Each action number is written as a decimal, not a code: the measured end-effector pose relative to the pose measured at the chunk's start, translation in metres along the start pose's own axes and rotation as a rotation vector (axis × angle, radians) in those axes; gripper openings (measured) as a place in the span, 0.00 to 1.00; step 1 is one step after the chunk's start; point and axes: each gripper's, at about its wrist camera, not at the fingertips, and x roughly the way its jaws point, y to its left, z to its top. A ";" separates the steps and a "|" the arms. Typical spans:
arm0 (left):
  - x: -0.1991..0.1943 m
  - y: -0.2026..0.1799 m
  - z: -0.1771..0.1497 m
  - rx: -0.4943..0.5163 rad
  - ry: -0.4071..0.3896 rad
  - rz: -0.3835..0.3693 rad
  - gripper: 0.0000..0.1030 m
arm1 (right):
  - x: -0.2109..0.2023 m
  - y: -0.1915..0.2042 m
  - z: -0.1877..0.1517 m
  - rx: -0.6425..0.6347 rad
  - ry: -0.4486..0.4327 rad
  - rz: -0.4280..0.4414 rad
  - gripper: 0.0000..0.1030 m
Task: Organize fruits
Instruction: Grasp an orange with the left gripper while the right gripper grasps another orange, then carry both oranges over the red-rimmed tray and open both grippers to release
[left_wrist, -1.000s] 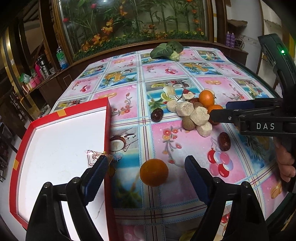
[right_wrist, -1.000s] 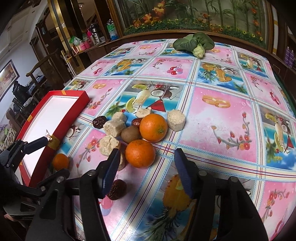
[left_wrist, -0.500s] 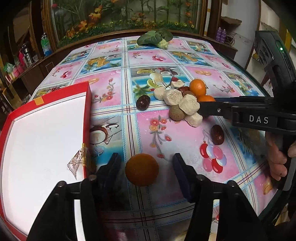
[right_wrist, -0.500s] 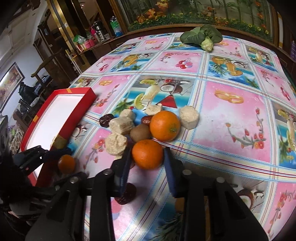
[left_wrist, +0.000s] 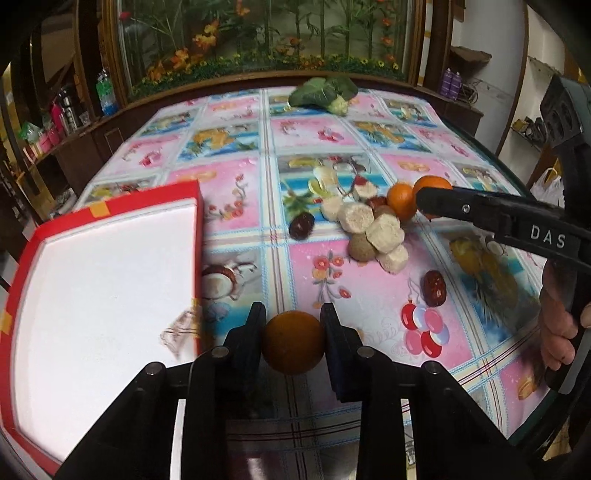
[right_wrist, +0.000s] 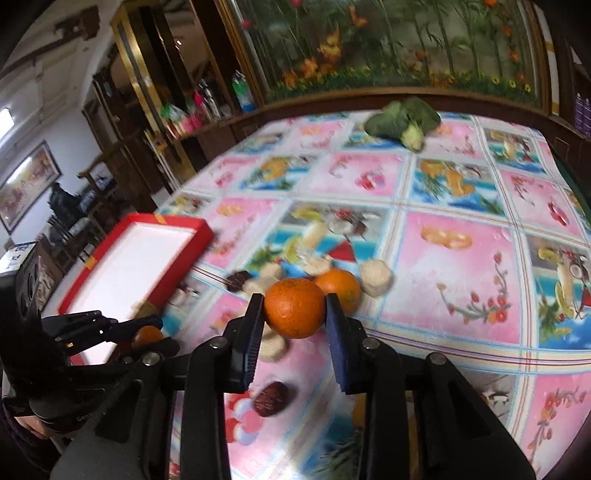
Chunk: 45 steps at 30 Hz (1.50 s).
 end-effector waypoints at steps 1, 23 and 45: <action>-0.006 0.001 0.002 -0.002 -0.017 0.007 0.29 | 0.000 0.002 0.001 0.003 -0.006 0.009 0.34; -0.057 0.133 -0.039 -0.297 -0.107 0.340 0.29 | 0.089 0.196 -0.011 -0.158 0.130 0.212 0.34; -0.038 0.141 -0.062 -0.364 -0.012 0.432 0.65 | 0.082 0.189 -0.012 -0.208 0.134 0.228 0.55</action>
